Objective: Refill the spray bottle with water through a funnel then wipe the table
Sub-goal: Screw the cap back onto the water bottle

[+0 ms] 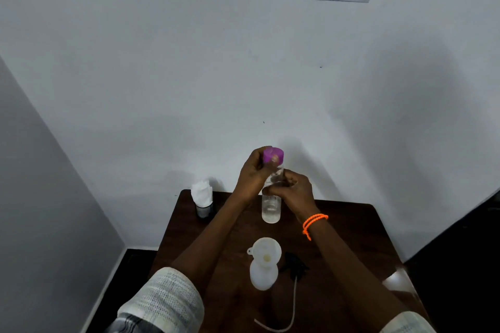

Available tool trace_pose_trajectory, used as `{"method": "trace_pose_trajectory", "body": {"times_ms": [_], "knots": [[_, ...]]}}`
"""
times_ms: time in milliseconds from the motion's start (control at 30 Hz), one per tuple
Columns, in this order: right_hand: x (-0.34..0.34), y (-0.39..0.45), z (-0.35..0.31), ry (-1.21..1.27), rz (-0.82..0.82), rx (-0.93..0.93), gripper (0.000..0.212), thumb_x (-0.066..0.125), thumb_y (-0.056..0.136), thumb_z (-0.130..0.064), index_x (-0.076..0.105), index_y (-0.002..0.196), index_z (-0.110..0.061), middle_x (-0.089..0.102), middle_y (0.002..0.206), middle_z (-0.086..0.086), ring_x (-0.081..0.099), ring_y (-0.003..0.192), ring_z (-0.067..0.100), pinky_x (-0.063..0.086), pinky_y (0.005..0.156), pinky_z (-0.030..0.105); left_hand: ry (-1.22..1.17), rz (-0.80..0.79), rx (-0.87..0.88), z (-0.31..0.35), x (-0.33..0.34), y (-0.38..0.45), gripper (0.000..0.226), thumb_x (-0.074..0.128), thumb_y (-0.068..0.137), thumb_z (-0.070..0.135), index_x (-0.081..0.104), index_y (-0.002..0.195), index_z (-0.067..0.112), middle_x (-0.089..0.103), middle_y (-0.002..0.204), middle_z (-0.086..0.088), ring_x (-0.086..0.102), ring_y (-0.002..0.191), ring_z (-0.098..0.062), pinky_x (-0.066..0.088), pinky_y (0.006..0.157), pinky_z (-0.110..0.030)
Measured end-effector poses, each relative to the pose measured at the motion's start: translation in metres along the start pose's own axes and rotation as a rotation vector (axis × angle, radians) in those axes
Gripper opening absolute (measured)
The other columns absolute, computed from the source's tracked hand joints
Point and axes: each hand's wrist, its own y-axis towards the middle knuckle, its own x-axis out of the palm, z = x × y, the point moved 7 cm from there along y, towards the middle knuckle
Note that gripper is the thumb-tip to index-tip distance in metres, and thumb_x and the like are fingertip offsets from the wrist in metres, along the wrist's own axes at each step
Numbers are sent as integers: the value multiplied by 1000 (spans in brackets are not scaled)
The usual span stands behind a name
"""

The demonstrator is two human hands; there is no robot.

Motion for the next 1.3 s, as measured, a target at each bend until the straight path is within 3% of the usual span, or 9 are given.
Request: {"method": "trace_pose_trajectory", "body": {"times_ms": [100,267,433,567,733,900,1033,1167,1300], "knots": [[1,2,0,-13,-13,-17,40,87,49,-32,79,87,-22,79,86,-2,75,86,18,60,85,49,10,17,10,-2,-1,0,54,85,74,41,62,119,23,72,113,-1,71,104,-18,58,88,-31],[0,1,6,69,-19,20,34,90,53,-20,78,85,-20,79,87,3,76,86,23,61,87,52,-106,28,-54,-7,-7,3,33,72,94,22,64,124,10,75,112,-6,72,105,-18,55,98,-41],[2,0,8,56,-48,28,34,91,55,-18,79,87,-17,79,89,5,77,85,24,61,86,52,-163,-8,-97,-12,-9,0,34,67,94,32,71,119,9,75,111,-12,69,104,-24,51,103,-51],[4,0,7,35,-71,9,28,89,58,-14,80,84,-18,79,86,4,77,85,25,60,87,52,-159,-33,-106,-15,-14,-2,34,65,95,33,73,118,9,75,108,-11,69,103,-24,51,103,-52],[7,5,9,-34,-71,-15,37,89,51,-30,78,83,-16,78,84,5,76,85,26,60,85,51,-148,-47,-95,-15,-21,-1,35,65,93,34,73,118,10,76,108,-10,69,103,-22,53,100,-44],[19,15,14,-51,-93,-17,39,94,57,-19,78,92,-23,80,88,-4,76,85,13,60,87,44,-18,-32,-51,-26,-26,1,34,70,94,34,72,124,18,75,119,-2,68,117,-21,52,104,-38],[28,29,23,-172,-70,-11,42,96,56,-32,76,92,-24,78,85,-4,73,83,11,59,78,33,119,18,-114,-51,-37,-1,55,68,82,65,70,125,30,74,120,8,65,119,-9,50,105,-36],[46,44,34,-313,-88,-13,36,96,57,-31,70,81,-24,72,80,-5,67,73,7,48,63,19,206,13,-270,-88,-52,-2,77,62,70,79,67,127,28,73,118,7,68,110,-7,54,102,-37],[68,56,60,-348,-147,52,32,92,62,-17,74,88,-21,74,80,-5,69,74,10,52,62,13,225,-18,-374,-132,-68,-4,77,69,66,70,65,129,26,74,118,1,70,107,-10,55,99,-35]]}}
